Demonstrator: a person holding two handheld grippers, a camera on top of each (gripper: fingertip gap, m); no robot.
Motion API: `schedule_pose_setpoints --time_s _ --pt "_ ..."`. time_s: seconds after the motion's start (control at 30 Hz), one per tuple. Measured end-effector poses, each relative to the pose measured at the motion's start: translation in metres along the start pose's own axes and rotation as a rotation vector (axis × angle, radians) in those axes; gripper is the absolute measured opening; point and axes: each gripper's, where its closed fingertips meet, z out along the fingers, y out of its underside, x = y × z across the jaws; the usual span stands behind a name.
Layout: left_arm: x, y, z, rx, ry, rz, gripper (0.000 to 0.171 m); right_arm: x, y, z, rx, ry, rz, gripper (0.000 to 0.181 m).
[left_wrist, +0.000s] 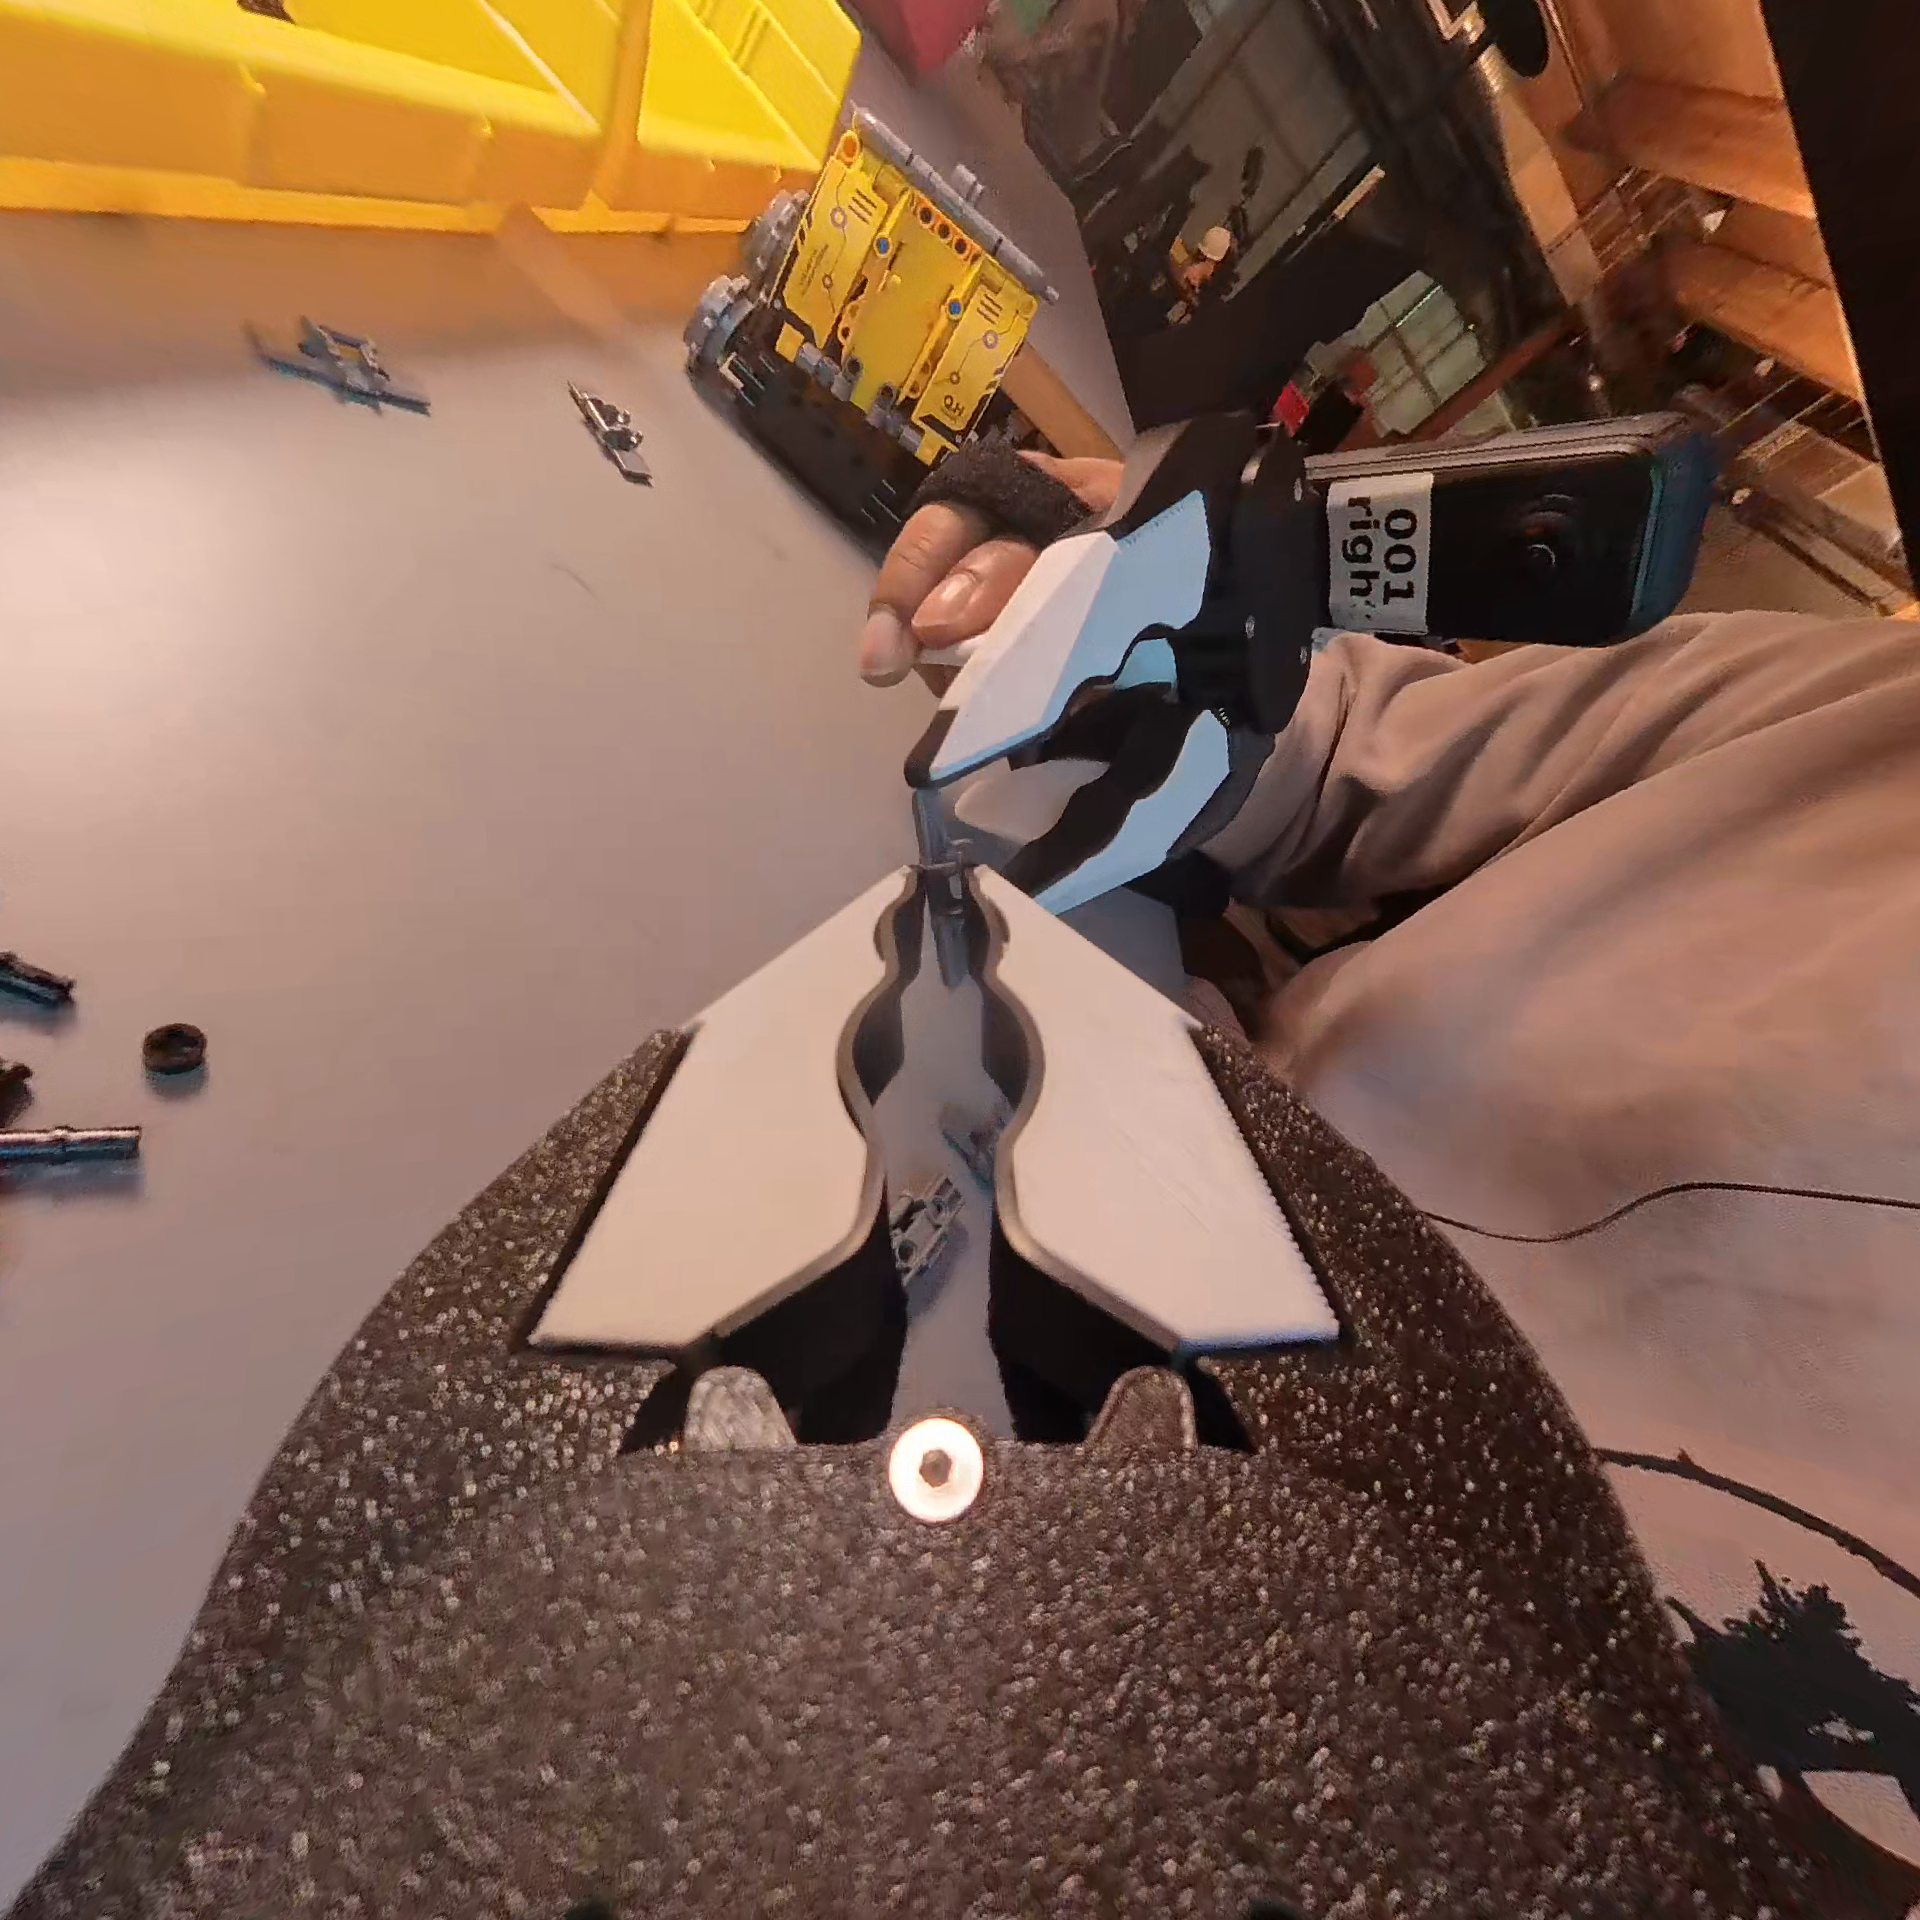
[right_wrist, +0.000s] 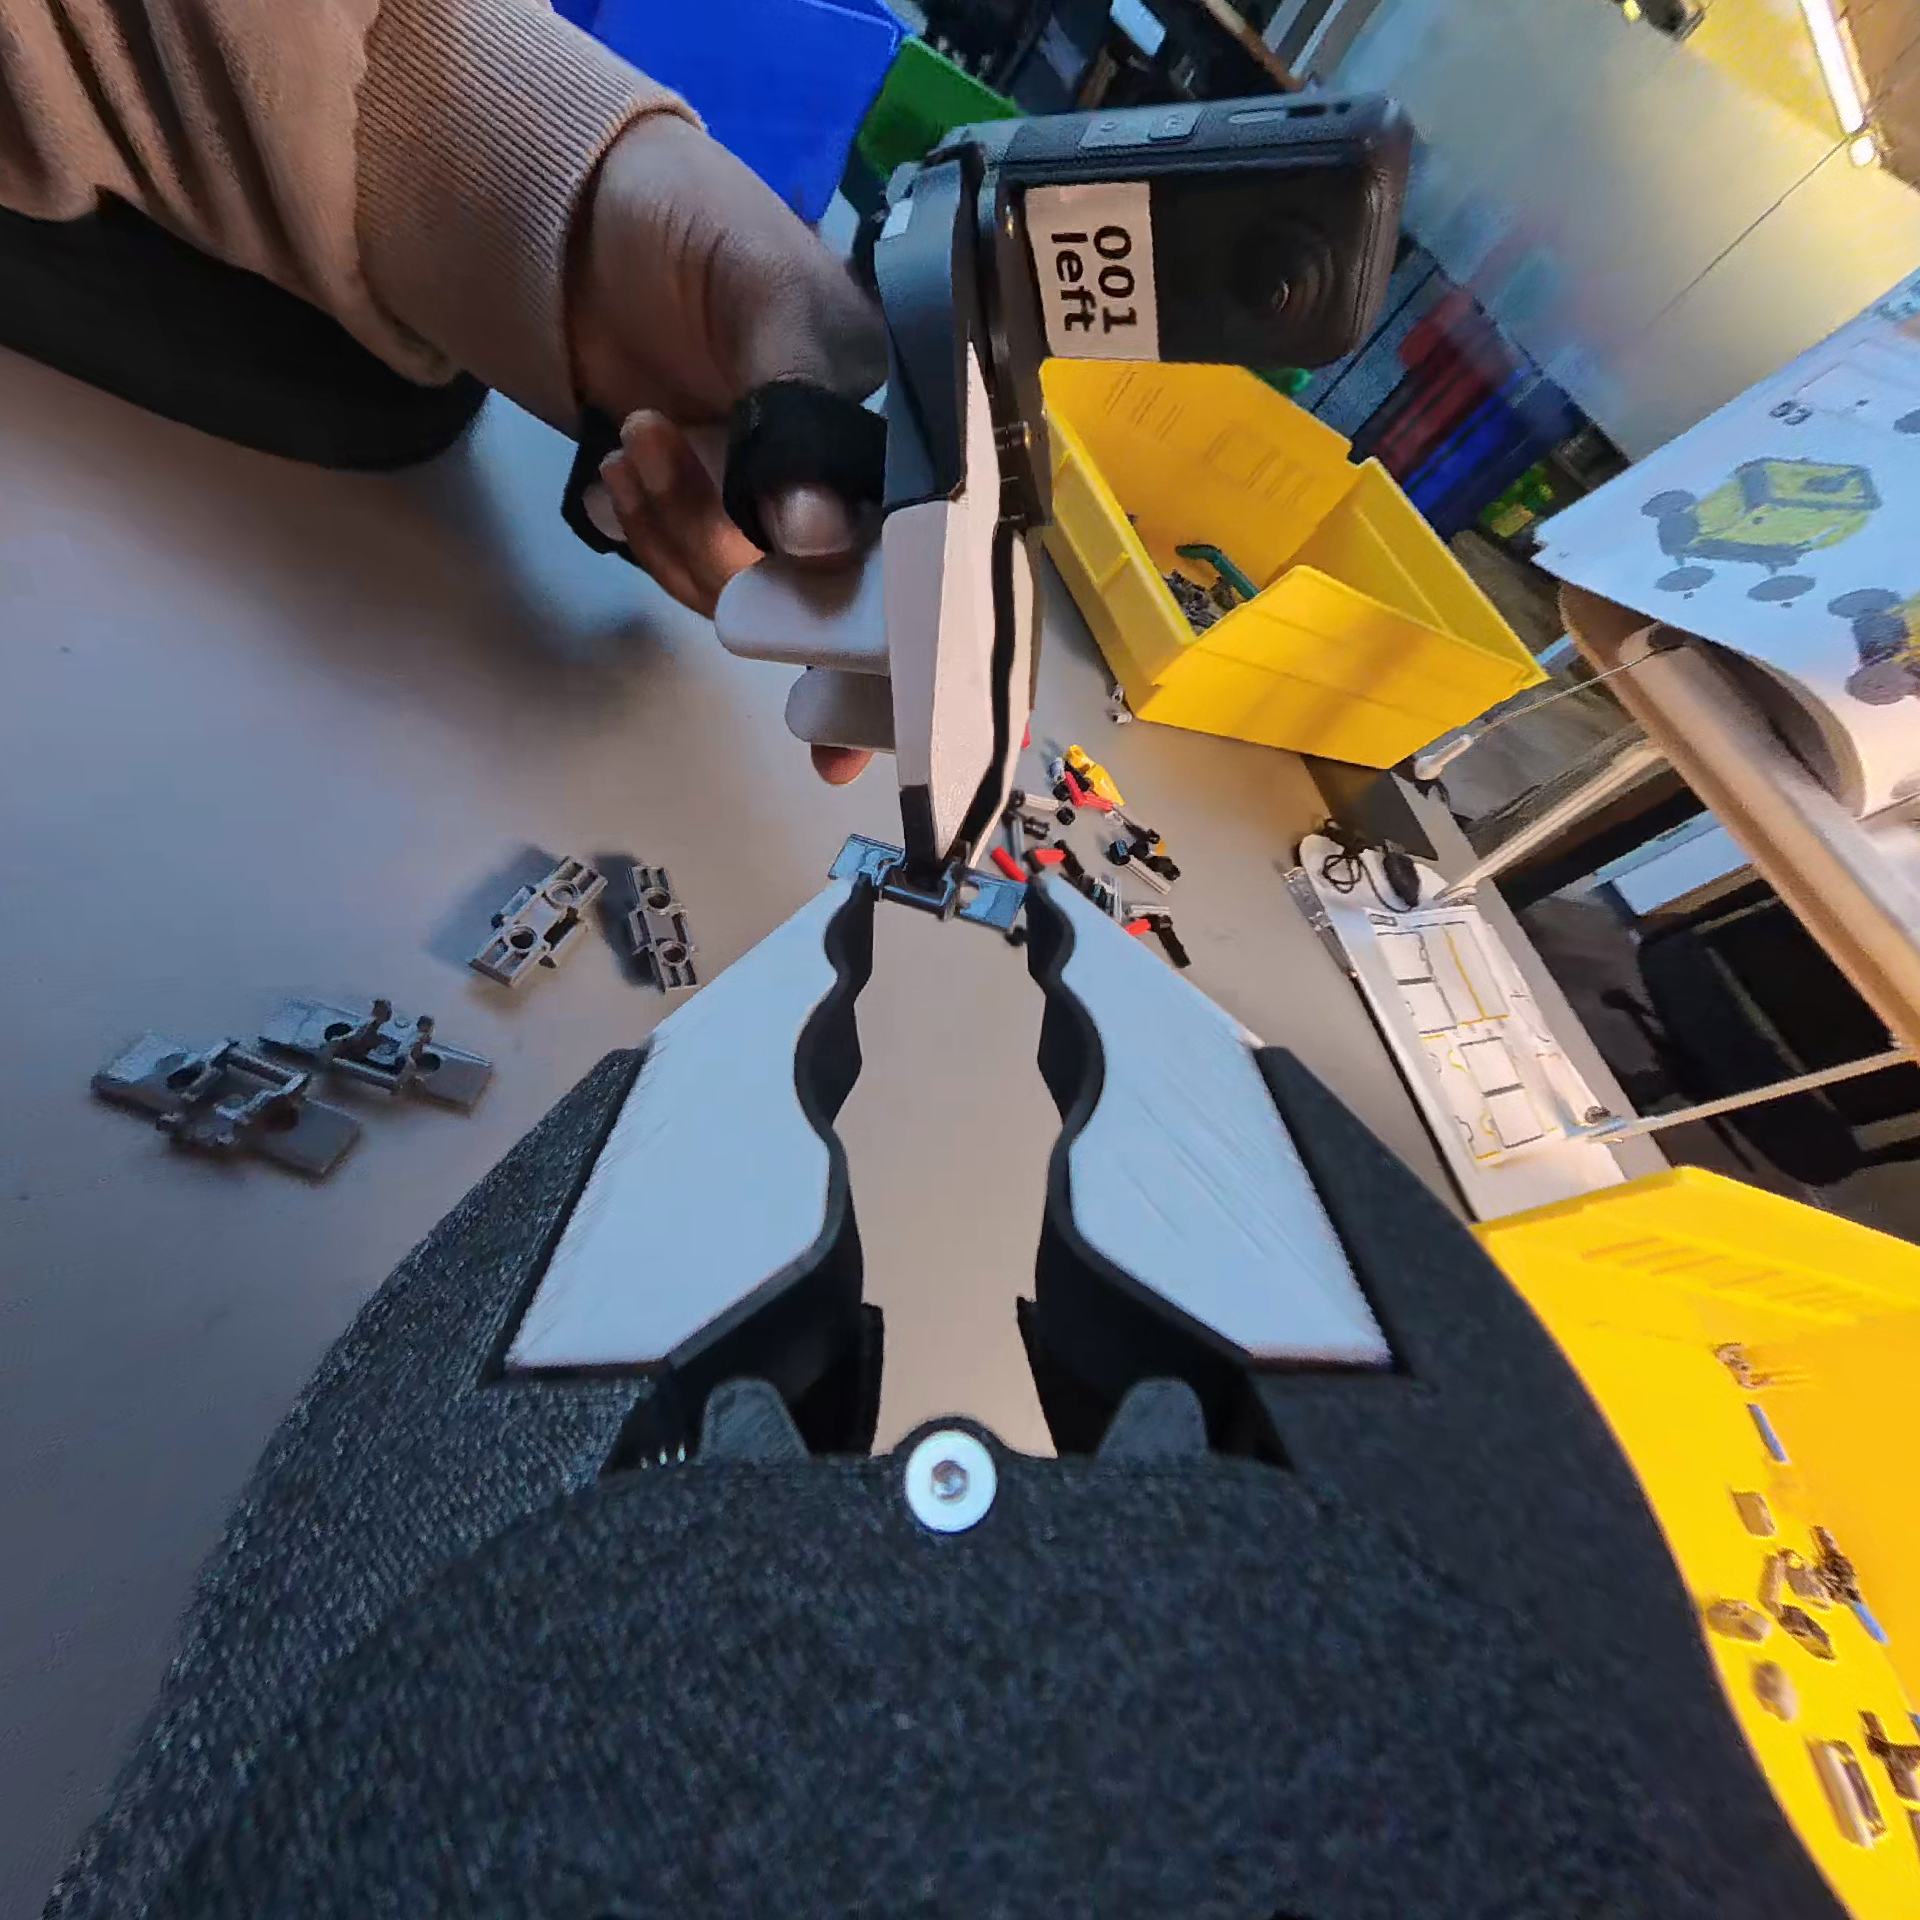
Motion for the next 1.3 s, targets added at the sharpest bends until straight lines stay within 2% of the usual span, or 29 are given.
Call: schedule_pose_setpoints --time_s 0.1,0.2,0.3,0.43,0.53,0.63,0.73,0.83,0.9,0.97,1.03,1.13,1.23,1.3 --pt "-0.010 -0.008 -0.011 0.020 -0.110 0.087 0.006 0.006 0.002 0.003 -0.007 0.034 0.040 0.030" --pt "-0.036 -0.031 -0.044 0.115 -0.321 0.173 0.007 0.016 0.012 0.002 -0.019 0.049 0.141 0.044" --pt "-0.075 -0.059 -0.113 0.257 -0.670 0.271 0.006 0.042 0.027 -0.004 -0.054 0.127 0.257 0.046" --pt "-0.118 -0.071 -0.220 0.363 -1.117 0.315 0.007 0.081 0.081 -0.019 -0.246 0.261 0.400 0.045" --pt "-0.145 -0.060 -0.270 0.368 -1.266 0.218 0.007 0.106 0.127 -0.033 -0.387 0.328 0.500 0.038" --pt "-0.162 -0.055 -0.294 0.391 -1.304 0.131 0.012 0.117 0.160 -0.039 -0.509 0.336 0.578 0.038" --pt "-0.163 -0.057 -0.300 0.430 -1.292 0.107 0.028 0.118 0.177 -0.036 -0.580 0.320 0.613 0.036" --pt "-0.154 -0.062 -0.292 0.444 -1.264 0.157 0.032 0.115 0.187 -0.032 -0.622 0.294 0.628 0.029" --pt "-0.142 -0.068 -0.277 0.453 -1.215 0.210 0.032 0.111 0.186 -0.029 -0.624 0.252 0.664 0.016" --pt "-0.128 -0.074 -0.257 0.453 -1.140 0.254 0.032 0.110 0.184 -0.028 -0.627 0.234 0.648 0.013" --pt "-0.114 -0.076 -0.224 0.443 -1.006 0.259 0.032 0.108 0.180 -0.026 -0.612 0.211 0.581 0.013" --pt "-0.094 -0.062 -0.155 0.387 -0.684 0.145 0.036 0.104 0.144 -0.012 -0.449 0.186 0.440 0.012" --pt "-0.064 -0.057 -0.096 0.399 -0.340 0.013 0.036 0.093 0.082 0.002 -0.237 0.173 0.223 0.012" --pt "-0.048 -0.055 -0.069 0.393 -0.187 -0.044 0.034 0.075 0.047 0.009 -0.125 0.142 0.116 0.012"
